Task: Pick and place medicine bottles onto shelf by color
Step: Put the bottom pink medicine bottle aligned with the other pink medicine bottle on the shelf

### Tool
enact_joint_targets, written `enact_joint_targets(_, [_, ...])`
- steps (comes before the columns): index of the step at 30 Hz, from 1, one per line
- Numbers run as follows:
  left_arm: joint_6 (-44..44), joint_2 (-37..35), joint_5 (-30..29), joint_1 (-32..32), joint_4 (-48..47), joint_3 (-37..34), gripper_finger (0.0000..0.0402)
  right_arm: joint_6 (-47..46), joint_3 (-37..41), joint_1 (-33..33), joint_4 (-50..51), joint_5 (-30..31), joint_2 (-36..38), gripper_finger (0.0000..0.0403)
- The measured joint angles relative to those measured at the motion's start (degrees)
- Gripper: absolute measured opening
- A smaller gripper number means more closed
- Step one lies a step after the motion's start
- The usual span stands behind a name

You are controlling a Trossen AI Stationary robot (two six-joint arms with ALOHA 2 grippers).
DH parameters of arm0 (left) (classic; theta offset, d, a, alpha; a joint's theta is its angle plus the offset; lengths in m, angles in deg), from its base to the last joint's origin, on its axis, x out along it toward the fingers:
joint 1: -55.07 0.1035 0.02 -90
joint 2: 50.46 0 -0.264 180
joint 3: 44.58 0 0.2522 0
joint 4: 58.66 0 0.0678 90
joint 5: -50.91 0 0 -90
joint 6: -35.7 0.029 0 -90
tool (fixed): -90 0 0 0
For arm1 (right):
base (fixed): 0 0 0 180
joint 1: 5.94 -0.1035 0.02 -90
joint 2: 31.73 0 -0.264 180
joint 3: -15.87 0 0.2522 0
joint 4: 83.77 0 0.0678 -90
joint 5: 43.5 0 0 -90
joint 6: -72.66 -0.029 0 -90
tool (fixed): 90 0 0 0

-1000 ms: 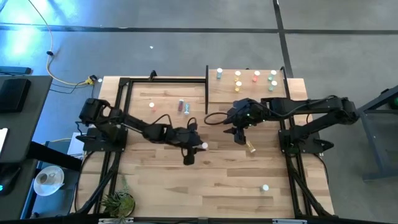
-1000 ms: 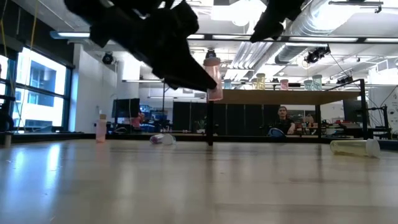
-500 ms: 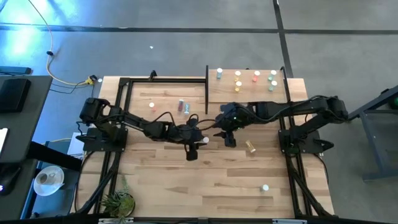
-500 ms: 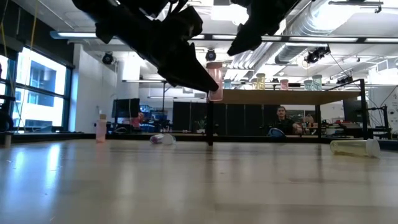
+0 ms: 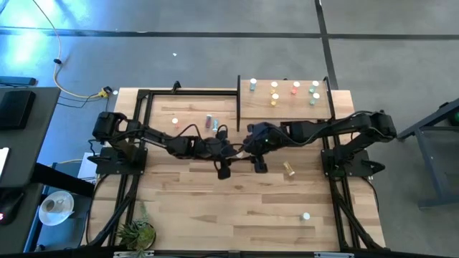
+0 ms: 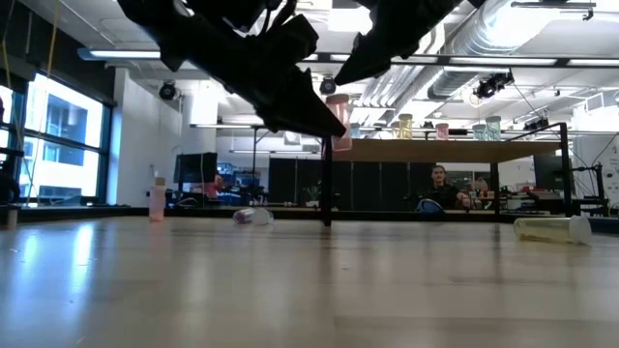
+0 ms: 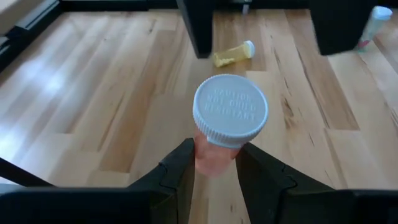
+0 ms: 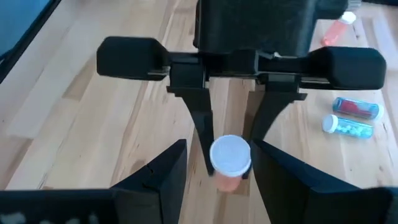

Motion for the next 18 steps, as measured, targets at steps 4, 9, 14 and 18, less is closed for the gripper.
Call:
enact_joint_targets(4, [0.0,0.0,0.0,0.6,1.3,0.0,0.0101,0.1,0.0,0.2,-1.3,0.0,-0.2,0.0170])
enact_joint_targets(9, [0.5,0.0,0.0,0.6,3.0,0.0,0.0101,0.0,0.0,0.2,-1.4,0.3,-0.3,0.0170])
enact_joint_targets(14, [2.4,0.0,0.0,0.6,6.0,0.2,0.0101,-0.3,0.0,0.2,-1.4,1.6,-0.3,0.0170])
enact_joint_targets(18, [3.0,0.1,-0.3,0.6,3.7,2.3,0.0101,-0.3,-0.1,0.2,-1.4,4.2,-0.2,0.0170])
